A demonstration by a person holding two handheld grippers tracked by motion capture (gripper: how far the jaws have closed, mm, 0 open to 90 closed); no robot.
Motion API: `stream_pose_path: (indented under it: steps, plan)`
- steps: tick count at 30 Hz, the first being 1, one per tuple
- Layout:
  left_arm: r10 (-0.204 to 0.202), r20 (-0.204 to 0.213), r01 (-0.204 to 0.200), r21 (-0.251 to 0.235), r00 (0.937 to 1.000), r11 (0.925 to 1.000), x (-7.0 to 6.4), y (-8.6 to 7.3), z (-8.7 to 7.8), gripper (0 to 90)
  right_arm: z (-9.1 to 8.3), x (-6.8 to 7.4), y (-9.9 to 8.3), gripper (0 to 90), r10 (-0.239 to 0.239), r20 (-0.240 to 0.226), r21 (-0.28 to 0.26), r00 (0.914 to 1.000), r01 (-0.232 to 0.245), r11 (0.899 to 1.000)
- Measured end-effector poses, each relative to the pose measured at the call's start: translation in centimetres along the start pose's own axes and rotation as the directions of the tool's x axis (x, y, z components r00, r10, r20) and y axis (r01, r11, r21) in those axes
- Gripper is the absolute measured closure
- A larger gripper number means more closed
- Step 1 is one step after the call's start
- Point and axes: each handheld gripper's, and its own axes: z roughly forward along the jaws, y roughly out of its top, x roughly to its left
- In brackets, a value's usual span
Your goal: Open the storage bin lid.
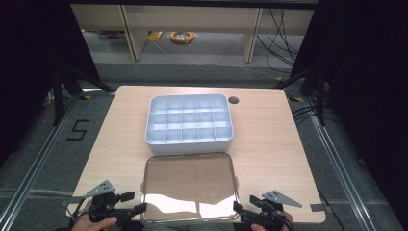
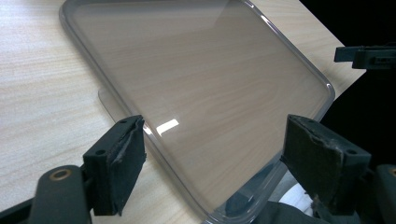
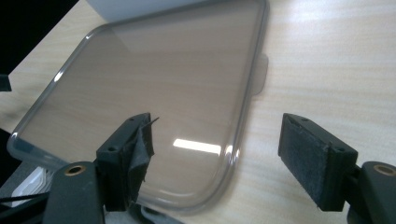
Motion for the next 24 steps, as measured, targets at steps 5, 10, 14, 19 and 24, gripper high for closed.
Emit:
stream_pose_path:
  steps: [5, 10, 14, 19, 24]
  plan:
    - [0.004, -0.002, -0.004, 0.015, 1.0, 0.9999, -0.23, -0.26, -0.07, 20.7, -0.4, 0.16, -0.38, 27.0, 0.005, -0.007, 0.028, 1.0, -0.004, 1.0]
    - [0.012, -0.002, -0.012, 0.028, 0.9999, 0.9995, -0.35, -0.42, -0.17, 20.7, -0.61, 0.35, -0.68, 26.8, 0.046, 0.002, 0.042, 0.999, -0.046, 0.998]
    - [0.011, 0.004, -0.011, 0.024, 0.9999, 0.9997, -0.46, -0.58, -0.05, 20.7, -0.48, -0.01, -0.73, 26.7, 0.011, -0.005, 0.021, 0.9999, -0.01, 1.0]
    - [0.028, 0.0, -0.028, 0.044, 0.9996, 0.9986, -0.26, -0.56, -0.18, 20.9, -0.5, -0.11, -0.7, 26.7, 0.012, -0.006, 0.037, 0.9999, -0.012, 0.999]
    - [0.011, 0.003, -0.012, 0.035, 0.9999, 0.9993, -0.37, -0.6, 0.0, 21.1, -0.54, 0.2, -0.76, 26.7, 0.074, -0.021, 0.045, 0.9971, -0.073, 0.996]
